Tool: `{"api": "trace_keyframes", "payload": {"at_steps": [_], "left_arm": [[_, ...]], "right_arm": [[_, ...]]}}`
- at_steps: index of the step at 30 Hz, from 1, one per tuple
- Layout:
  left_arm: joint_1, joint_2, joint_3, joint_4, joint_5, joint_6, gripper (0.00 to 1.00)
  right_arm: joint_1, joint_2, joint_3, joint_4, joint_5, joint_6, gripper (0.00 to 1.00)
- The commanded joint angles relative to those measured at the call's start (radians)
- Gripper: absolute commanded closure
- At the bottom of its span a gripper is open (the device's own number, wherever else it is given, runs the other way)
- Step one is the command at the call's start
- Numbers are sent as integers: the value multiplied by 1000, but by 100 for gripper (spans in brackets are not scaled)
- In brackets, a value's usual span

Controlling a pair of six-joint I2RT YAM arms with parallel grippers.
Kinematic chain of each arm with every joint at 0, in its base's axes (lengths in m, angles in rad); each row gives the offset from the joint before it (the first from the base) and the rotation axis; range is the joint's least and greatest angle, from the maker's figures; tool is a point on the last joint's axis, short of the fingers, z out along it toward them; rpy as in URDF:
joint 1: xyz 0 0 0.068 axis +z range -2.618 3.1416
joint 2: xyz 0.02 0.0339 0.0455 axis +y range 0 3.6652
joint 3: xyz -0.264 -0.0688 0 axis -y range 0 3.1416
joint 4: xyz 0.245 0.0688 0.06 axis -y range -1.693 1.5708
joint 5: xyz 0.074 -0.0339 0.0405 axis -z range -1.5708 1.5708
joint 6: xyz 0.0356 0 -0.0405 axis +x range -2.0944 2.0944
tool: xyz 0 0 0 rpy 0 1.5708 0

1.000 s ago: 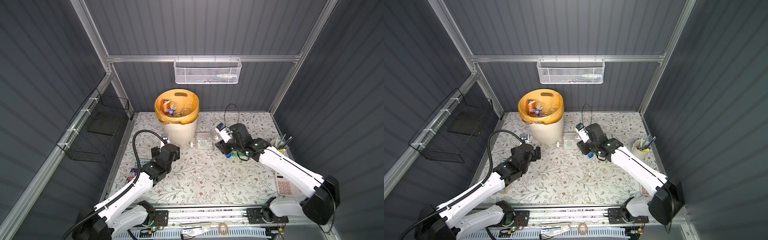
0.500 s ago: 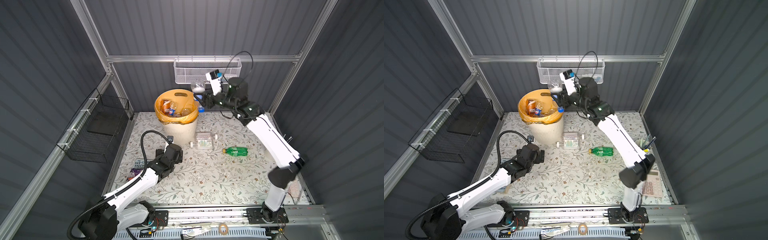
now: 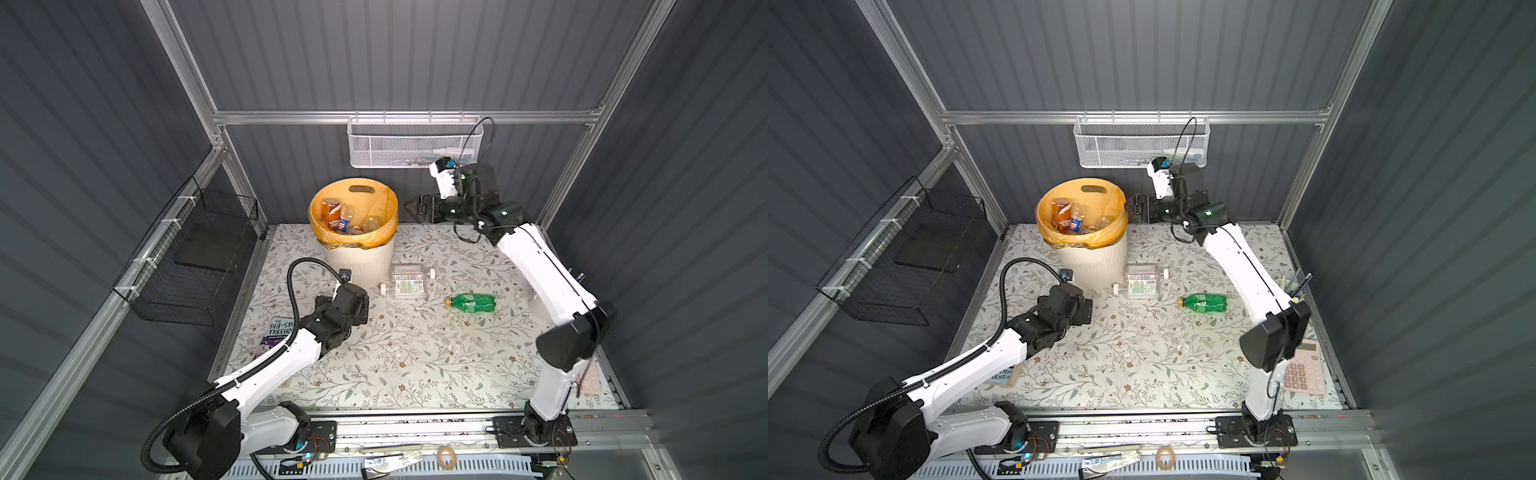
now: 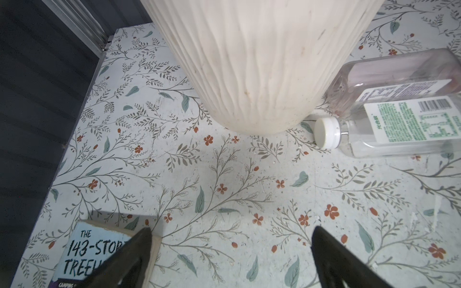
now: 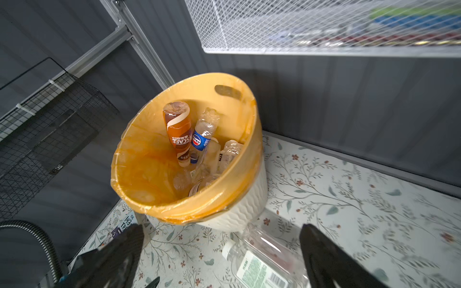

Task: Throw the plastic bottles in the bin
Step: Throw the plastic bottle into the trash bin, then pick up the plastic bottle from the middle-right of the table.

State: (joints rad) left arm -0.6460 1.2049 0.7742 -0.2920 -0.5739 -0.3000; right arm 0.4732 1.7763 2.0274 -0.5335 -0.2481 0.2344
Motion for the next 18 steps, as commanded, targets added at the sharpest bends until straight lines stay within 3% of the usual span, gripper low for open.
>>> {"api": "trace_keyframes", "payload": {"at_steps": [1,5,10,18], "left_arm": [[3,3,36,6,24,10,0],[-20,-28,6,49,16,24,0],[-49,-41,-11,74,6,44,0],[-74,28,24,87,14,81,0]], "right_arm": [[-34,-139,-156,81,91,-2,1],[-114,-305,-503,126,148,136,1],[-213,-510,-960,265,180,406,1],[-232,-595,-1231,245,213,590,1]]}}
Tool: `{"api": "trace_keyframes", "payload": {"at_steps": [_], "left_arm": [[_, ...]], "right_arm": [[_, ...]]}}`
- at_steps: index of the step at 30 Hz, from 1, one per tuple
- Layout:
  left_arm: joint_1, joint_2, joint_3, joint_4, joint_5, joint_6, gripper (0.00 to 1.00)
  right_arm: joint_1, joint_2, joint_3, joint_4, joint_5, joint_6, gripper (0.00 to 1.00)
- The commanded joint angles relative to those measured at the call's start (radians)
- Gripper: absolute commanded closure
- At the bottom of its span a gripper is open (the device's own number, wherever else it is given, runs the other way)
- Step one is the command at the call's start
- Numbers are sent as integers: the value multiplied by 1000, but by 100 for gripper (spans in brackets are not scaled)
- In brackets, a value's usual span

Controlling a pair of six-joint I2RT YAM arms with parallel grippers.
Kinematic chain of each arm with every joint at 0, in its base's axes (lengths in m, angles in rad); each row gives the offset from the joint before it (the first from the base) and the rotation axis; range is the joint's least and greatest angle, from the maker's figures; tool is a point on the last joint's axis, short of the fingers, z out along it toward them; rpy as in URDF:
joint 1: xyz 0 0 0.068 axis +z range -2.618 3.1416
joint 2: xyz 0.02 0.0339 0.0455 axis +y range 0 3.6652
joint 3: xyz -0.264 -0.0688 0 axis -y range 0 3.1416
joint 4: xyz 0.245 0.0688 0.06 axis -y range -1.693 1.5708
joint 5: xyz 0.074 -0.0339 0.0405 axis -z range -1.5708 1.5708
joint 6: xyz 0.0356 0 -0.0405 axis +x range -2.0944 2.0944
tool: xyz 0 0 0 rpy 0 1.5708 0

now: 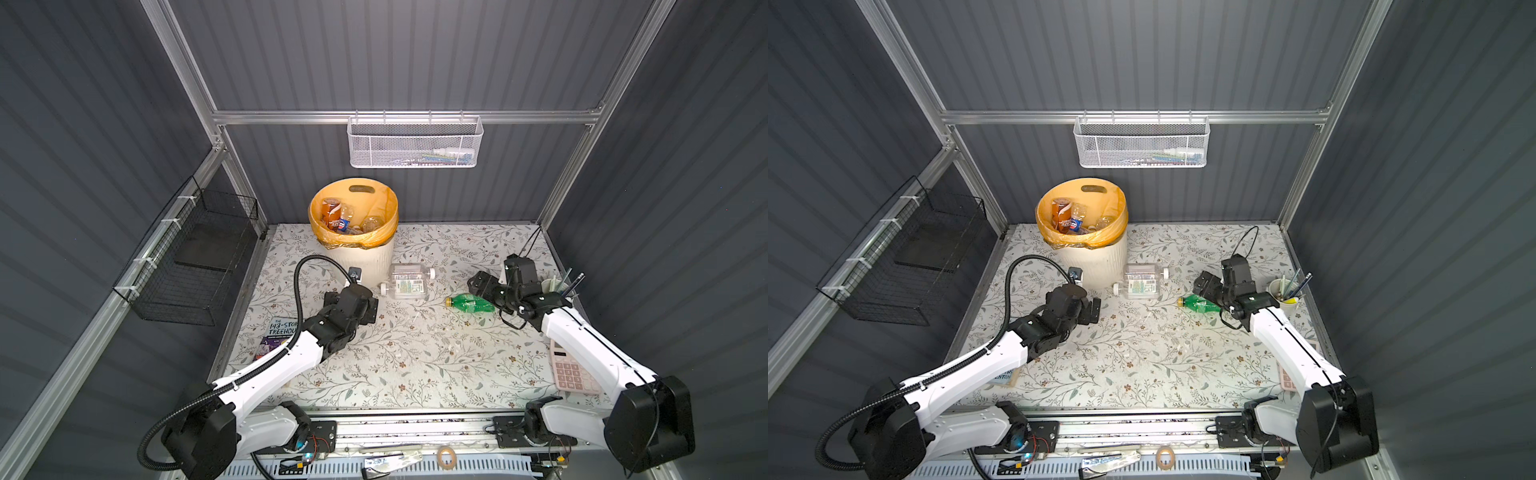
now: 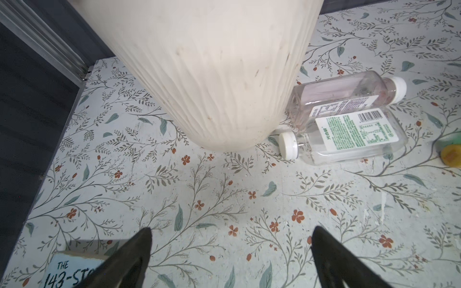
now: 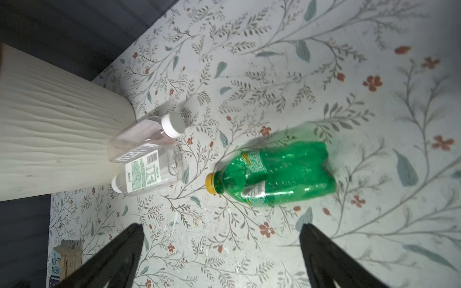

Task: Throw the plastic bottles in the bin
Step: Pick up the plastic bottle from the middle-right of the table.

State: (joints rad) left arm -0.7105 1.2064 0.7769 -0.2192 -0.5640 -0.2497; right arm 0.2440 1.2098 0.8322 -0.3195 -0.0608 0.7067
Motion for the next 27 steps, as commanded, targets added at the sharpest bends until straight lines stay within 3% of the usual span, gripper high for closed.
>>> {"api": "trace_keyframes", "payload": {"at_steps": [1,7,27], "left_arm": [[-12,33,23,15,5,30,0],[-17,54,19,34,21,33,0],[-18,48,21,6,5,54,0]], "right_arm": [[-3,-29,-60,35,28,145,1],[-5,40,-121,47,50,212,1],[-33,465,138,80,18,74,1]]}}
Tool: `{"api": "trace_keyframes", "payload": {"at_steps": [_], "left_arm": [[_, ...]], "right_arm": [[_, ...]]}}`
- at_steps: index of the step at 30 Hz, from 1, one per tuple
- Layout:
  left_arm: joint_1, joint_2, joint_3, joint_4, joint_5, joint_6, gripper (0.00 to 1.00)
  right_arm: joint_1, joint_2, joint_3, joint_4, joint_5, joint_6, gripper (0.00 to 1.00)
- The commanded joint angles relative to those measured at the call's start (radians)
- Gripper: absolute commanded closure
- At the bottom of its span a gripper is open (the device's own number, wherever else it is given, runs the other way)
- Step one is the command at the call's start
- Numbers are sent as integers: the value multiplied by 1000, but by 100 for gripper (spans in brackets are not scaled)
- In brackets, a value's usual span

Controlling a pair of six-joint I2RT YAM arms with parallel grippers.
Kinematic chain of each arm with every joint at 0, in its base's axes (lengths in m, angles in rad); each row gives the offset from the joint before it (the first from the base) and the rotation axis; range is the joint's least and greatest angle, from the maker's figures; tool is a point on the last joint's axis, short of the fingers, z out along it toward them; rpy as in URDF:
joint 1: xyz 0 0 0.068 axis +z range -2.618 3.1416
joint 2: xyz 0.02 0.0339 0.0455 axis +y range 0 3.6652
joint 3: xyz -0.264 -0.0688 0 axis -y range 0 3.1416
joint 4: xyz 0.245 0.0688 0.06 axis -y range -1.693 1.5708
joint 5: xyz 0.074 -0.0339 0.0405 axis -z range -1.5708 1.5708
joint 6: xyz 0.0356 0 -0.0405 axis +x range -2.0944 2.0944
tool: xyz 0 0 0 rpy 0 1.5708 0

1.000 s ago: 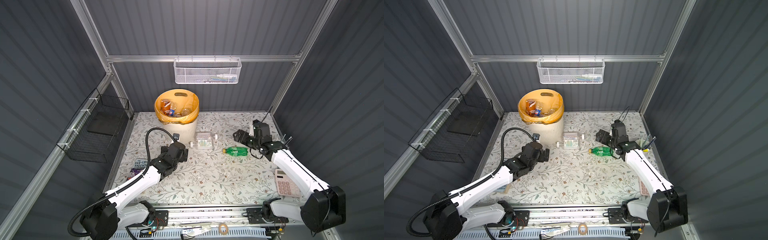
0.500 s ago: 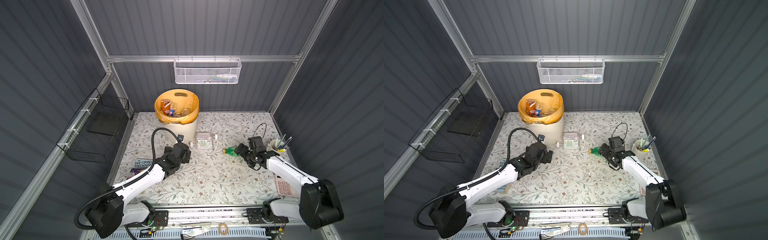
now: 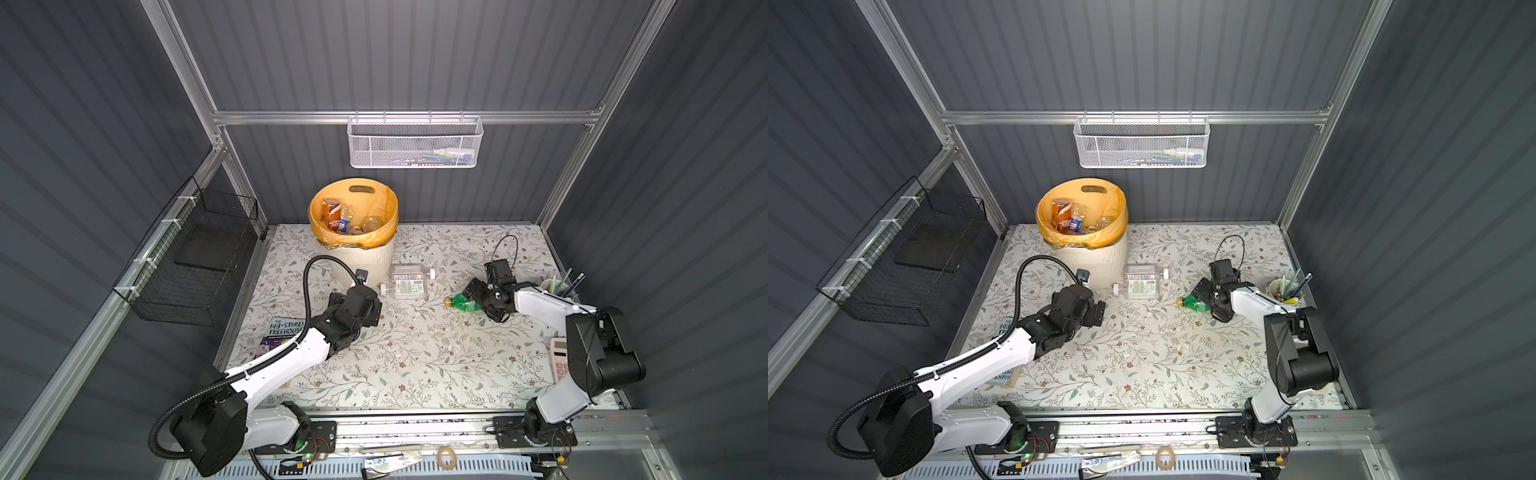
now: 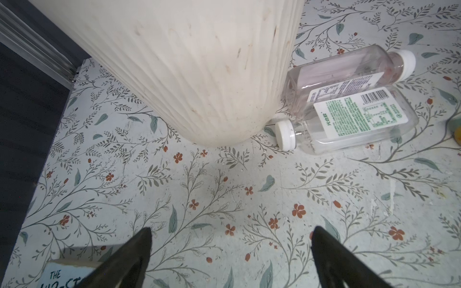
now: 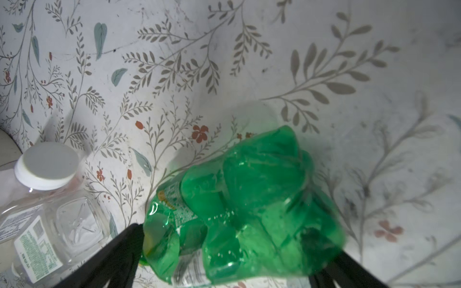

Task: Throw the plastic bottles in the bin
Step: Pick up the plastic bottle from the middle-right of the table.

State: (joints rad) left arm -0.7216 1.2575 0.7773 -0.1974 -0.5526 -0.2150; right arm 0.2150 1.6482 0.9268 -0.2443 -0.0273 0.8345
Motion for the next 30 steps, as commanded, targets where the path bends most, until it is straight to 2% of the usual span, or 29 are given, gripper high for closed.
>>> {"api": "trace_keyframes", "payload": {"at_steps": [1,6,12,16,20,23,28,30], "left_arm": [[-6,-2,21,-17,-8,19,0],[-7,3,17,-13,-3,7,0],[-7,18,24,-7,-5,11,0],[-6,22,27,-9,-9,18,0],[-7,26,27,-6,-13,20,0],[-6,31,27,-4,-10,17,0],[-7,31,26,-3,-10,12,0],[-7,31,22,-1,-11,11,0]], "right_arm": [[-4,36,55,2,-25,-68,1],[-2,96,121,-37,-61,-155,1],[4,212,246,-179,33,-291,1],[14,248,289,-226,47,-365,2],[31,266,331,-289,84,-446,7],[36,276,345,-323,104,-495,16],[37,219,311,-320,89,-532,19],[38,203,300,-319,83,-551,27]]}}
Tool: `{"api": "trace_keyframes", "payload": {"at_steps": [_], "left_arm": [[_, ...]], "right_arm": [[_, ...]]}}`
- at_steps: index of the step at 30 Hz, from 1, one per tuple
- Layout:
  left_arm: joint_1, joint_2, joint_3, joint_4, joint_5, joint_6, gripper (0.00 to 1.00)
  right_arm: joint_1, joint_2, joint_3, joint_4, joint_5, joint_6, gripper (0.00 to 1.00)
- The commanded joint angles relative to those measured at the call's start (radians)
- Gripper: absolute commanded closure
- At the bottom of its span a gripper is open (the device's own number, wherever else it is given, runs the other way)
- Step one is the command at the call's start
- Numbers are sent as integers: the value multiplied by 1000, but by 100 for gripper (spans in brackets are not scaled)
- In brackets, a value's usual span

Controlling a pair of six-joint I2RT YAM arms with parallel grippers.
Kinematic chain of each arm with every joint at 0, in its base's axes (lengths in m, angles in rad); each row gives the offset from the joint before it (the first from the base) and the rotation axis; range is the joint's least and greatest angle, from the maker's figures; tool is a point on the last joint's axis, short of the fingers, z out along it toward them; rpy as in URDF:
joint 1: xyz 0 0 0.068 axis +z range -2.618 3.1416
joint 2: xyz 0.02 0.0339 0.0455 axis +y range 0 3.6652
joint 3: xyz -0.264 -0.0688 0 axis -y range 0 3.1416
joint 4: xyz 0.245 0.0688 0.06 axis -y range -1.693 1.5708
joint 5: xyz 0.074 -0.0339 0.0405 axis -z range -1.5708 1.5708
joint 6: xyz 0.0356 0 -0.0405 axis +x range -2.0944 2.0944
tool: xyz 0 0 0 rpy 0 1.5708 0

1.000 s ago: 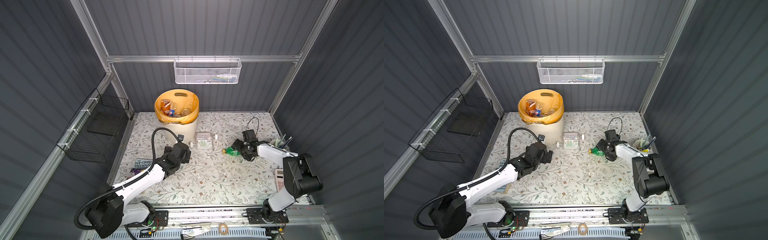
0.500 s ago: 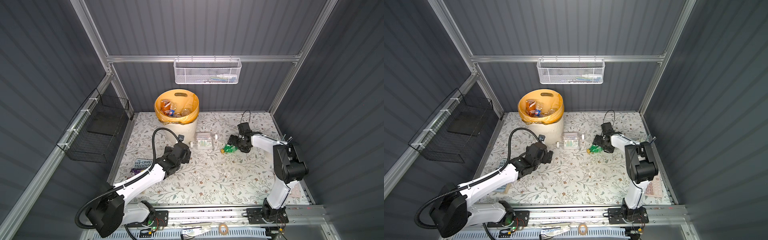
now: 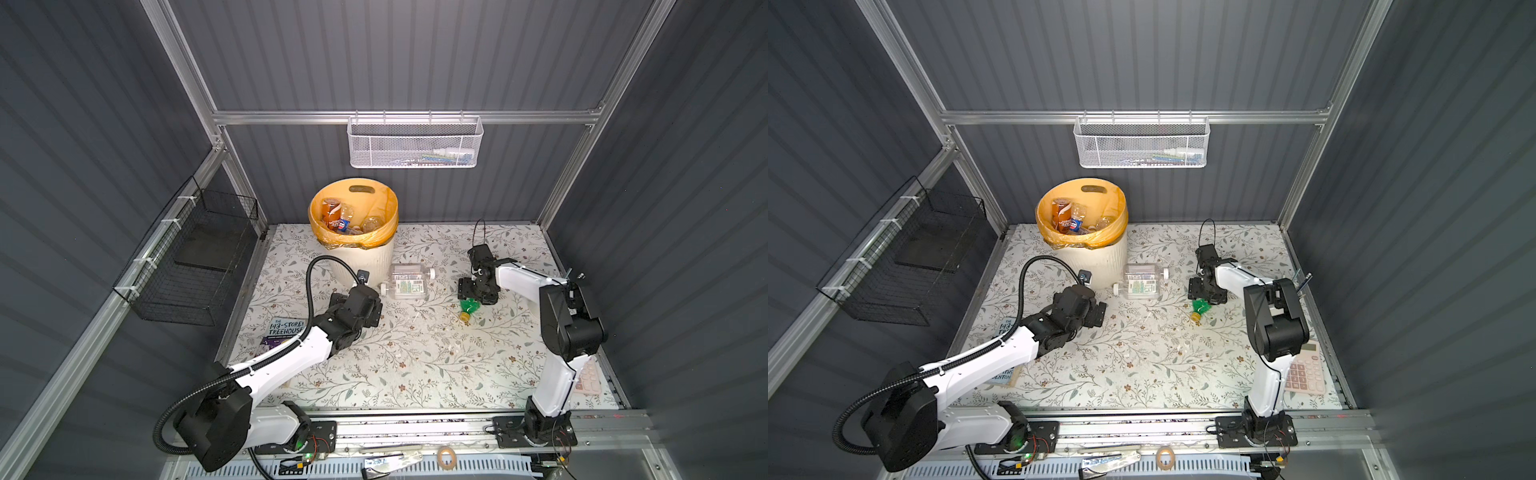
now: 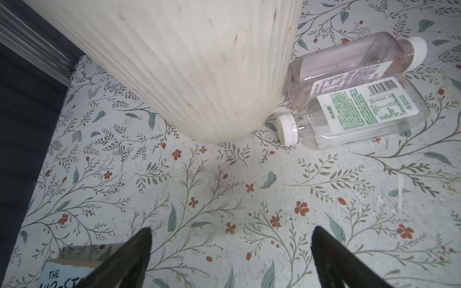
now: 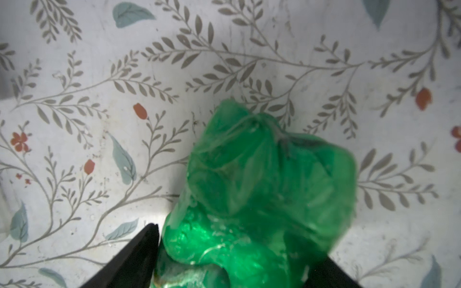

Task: Throw the plastic bottles in the bin
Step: Pick up the plastic bottle from the middle-right of the table, then throw the plastic bottle into the trash bin.

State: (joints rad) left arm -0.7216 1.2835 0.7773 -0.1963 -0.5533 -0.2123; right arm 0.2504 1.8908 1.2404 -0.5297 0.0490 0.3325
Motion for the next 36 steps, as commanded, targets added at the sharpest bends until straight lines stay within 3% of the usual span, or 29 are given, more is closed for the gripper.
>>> {"api": "trace_keyframes", "payload": {"at_steps": [1,7,19,25,28,31,33,34,36], "left_arm": [[-7,6,19,0,-10,7,0],[-6,-1,-2,19,-23,-11,0],[15,-62,-104,33,-82,-130,0],[25,-65,-120,18,-65,-162,0],[25,-63,-112,9,-58,-161,0],[25,-55,-104,6,-52,-154,0],[25,-39,-92,-8,-51,-153,0],[25,-29,-81,-20,-51,-155,0],[25,-12,-61,-45,-49,-154,0]], "right_arm": [[3,-41,-15,-37,7,-56,31],[1,-53,-27,-47,-21,-72,45],[-69,-575,-137,266,-194,102,42],[-53,-618,11,476,-306,278,44],[10,-520,154,564,-335,348,44],[138,-314,424,552,-371,338,43],[216,-104,710,411,-493,280,37],[247,22,950,241,-519,226,33],[275,281,1408,-87,-474,145,25]]}}
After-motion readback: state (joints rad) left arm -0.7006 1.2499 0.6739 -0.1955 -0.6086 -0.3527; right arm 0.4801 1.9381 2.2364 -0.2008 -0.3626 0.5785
